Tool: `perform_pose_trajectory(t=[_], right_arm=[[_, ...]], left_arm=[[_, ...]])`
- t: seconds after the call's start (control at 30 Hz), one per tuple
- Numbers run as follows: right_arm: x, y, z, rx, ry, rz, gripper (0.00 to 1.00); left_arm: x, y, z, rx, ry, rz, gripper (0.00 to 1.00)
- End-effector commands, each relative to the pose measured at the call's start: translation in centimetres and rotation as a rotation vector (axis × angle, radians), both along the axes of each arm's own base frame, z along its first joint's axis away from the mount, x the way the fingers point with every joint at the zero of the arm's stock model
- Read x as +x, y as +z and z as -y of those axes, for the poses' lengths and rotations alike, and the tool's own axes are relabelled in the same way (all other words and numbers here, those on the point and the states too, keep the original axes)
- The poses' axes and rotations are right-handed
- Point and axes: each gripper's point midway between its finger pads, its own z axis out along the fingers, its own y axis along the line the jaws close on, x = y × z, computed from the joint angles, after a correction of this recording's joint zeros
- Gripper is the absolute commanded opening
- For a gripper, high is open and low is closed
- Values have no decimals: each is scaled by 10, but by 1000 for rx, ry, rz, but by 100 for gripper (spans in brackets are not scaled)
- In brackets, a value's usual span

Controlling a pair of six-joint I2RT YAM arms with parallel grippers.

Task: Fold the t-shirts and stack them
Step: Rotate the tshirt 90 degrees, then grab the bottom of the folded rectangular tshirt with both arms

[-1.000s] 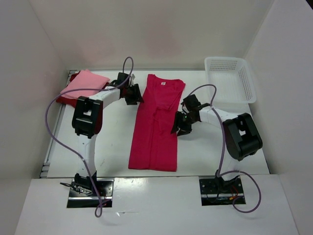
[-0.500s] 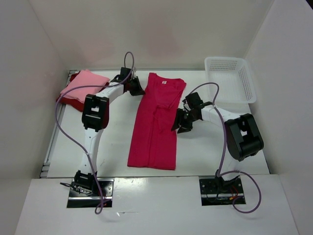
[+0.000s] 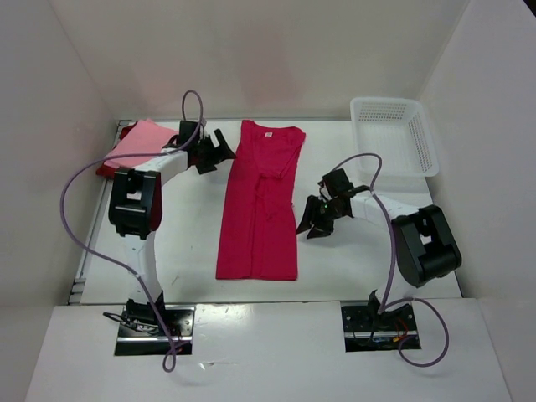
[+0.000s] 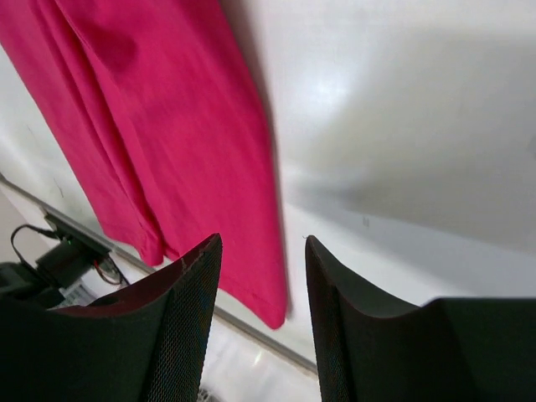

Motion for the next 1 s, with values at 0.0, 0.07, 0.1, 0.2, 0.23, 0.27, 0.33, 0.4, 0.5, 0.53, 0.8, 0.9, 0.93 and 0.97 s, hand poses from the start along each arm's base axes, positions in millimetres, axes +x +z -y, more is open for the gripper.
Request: perform_pose_trajectory(t=[0.0, 0.07, 0.1, 0.2, 0.23, 0.27, 0.33, 0.4, 0.5, 0.53, 0.8, 0.9, 0.93, 0.97], right_arm=[[-27, 10, -11, 40, -18, -7, 50], [-48, 3, -13, 36, -31, -39, 47], [-49, 11, -13, 59, -51, -16, 45], [-72, 16, -20, 98, -63, -44, 44], [-75, 14, -20, 87, -87, -49, 44], [-87, 8, -21, 75, -79, -69, 44], [-98, 3, -21, 70, -83, -100, 44], [-110, -3, -25, 65, -64, -123, 46], [-119, -8, -26, 61, -68, -151, 47], [-123, -10, -28, 63, -66, -157, 47], [-133, -12, -31, 88, -82, -178, 48], [-128, -11, -33, 96, -84, -156, 47], [-127, -13, -34, 96, -84, -155, 45], [-127, -15, -35, 100, -80, -164, 45]], left_arm=[[-50, 17, -2, 30, -60, 9, 100], [-83, 34, 0, 10, -100, 11, 100], [-115, 12, -2, 10, -121, -60, 94], [-178, 21, 6, -6, -171, -113, 61], [-216, 11, 3, 8, -177, -184, 54], [-236, 6, 4, 4, -178, -224, 46], [-279, 4, 4, 10, -180, -297, 44], [-318, -11, 8, 14, -168, -387, 47], [-347, -10, 18, -12, -164, -461, 57], [-355, -12, 16, -18, -146, -486, 60], [-376, -21, 6, 13, -62, -567, 67], [-387, -31, 3, 12, -36, -613, 61], [-387, -31, 3, 12, -36, -613, 60], [-384, -34, 3, 3, -16, -617, 60]])
